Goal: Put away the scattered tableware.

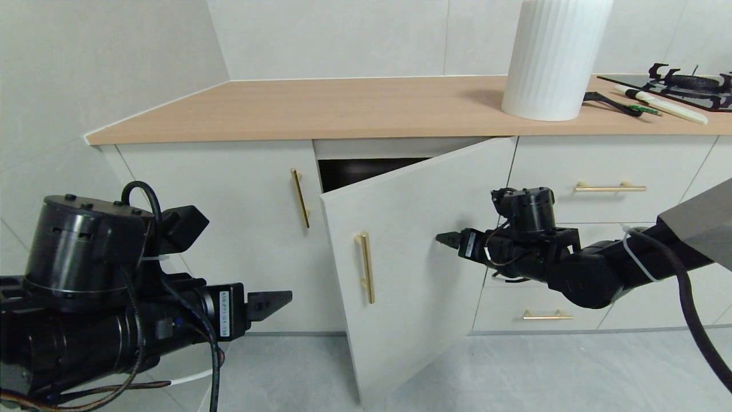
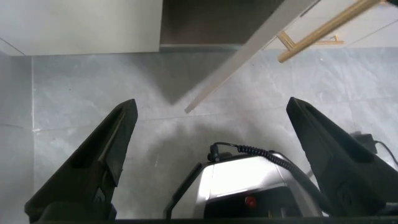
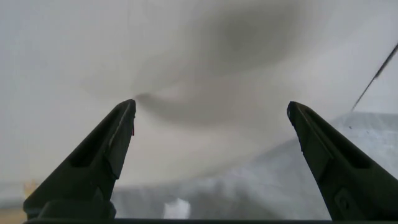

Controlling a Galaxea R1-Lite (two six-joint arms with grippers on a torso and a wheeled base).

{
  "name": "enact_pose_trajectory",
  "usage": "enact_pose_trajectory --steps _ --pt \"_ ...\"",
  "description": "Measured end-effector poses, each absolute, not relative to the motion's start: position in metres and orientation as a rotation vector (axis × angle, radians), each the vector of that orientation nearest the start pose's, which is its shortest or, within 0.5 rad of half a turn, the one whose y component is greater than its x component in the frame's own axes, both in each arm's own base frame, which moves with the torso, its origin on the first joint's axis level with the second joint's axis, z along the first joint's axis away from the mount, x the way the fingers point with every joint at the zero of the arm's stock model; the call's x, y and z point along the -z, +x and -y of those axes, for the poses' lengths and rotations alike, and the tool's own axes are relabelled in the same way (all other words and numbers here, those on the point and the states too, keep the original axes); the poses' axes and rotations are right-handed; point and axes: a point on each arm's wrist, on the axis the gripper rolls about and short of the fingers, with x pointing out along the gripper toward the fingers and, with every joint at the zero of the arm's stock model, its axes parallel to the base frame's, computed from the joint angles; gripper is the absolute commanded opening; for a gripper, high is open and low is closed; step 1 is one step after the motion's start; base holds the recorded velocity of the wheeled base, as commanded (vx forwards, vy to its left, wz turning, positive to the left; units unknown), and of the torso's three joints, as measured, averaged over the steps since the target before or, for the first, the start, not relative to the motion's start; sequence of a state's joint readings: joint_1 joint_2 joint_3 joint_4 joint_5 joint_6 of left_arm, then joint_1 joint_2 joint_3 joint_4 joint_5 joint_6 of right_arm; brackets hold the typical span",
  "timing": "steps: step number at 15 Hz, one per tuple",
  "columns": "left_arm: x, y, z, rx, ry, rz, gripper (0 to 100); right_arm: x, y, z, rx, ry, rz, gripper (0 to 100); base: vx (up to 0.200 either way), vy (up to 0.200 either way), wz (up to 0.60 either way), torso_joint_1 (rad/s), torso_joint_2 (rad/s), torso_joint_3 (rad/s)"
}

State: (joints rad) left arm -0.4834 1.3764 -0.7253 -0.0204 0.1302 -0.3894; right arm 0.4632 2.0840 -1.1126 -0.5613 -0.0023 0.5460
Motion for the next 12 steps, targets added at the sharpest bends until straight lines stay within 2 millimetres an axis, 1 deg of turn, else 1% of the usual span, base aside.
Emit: enact_pose_trajectory --steps 4,7,12 --pt "-0.188 0.187 0.095 0.217 -0.183 -0.659 100 -0.121 0.379 -0.188 -0.228 0.505 -0.448 100 0.0 0.0 0.0 0.0 0.0 0.0" --pt "-0.188 0.187 0.095 0.218 -0.184 -0.659 100 -0.119 0.391 -0.193 -0.189 0.553 -0.426 100 0.0 0.0 0.0 0.0 0.0 0.0" --pt "-0.187 0.189 0.096 0.216 -0.184 -0.662 100 -0.113 0.407 -0.198 -0.099 0.56 -0.366 100 0.0 0.0 0.0 0.0 0.0 0.0"
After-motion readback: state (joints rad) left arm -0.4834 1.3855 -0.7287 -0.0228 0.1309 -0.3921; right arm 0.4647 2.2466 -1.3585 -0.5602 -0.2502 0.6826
